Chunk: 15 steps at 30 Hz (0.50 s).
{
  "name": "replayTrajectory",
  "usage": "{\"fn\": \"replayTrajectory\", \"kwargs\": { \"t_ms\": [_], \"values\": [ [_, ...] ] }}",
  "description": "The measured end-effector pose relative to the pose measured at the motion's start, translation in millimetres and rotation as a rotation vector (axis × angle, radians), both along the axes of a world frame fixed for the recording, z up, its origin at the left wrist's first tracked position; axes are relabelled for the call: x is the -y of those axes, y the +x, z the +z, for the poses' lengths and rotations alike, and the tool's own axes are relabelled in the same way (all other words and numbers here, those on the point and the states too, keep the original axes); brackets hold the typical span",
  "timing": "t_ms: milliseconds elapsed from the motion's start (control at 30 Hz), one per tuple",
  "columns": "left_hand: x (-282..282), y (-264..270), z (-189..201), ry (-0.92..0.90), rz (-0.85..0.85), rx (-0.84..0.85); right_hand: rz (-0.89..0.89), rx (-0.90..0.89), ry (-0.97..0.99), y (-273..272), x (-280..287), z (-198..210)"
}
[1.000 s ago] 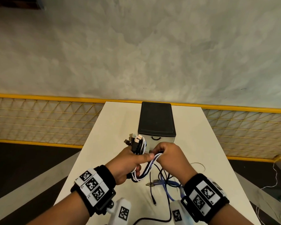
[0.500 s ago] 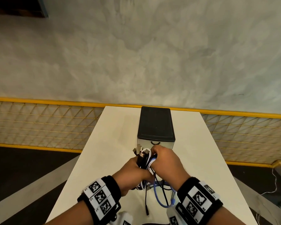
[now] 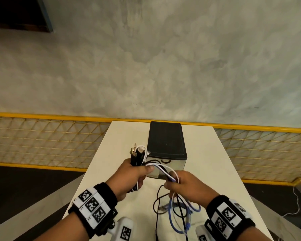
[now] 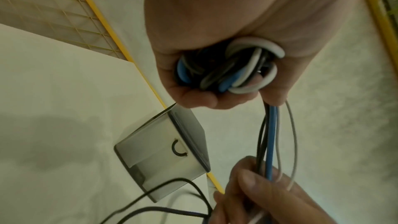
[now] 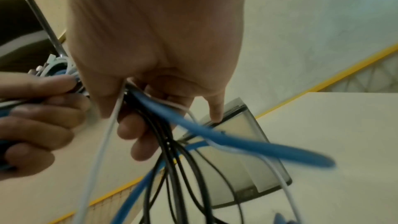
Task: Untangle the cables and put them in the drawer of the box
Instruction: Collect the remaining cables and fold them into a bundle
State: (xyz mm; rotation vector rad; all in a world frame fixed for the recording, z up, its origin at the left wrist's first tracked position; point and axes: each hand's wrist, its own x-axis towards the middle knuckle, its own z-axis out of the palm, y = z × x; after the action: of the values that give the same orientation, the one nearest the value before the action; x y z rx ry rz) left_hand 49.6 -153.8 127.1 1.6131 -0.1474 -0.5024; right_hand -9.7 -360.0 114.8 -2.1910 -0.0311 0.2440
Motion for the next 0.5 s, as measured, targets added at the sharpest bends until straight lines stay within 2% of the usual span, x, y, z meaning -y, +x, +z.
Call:
{"fn": "replayTrajectory", "kwargs": {
  "t_ms": [167,333,500],
  "values": [
    [11,-10,-15,-0.071,0.071,-0.068,-0.124,0.220,0.085,-2,-17,-8],
    [27,-20,-17,-0.132,0.025,-0.098,-0.024,0.233,-0.129,-1,-39,-6],
    [36,-21,-18,-0.171,-0.081,-0.084,0.066,0.199,-0.205,-6,-45,-3]
  ]
}}
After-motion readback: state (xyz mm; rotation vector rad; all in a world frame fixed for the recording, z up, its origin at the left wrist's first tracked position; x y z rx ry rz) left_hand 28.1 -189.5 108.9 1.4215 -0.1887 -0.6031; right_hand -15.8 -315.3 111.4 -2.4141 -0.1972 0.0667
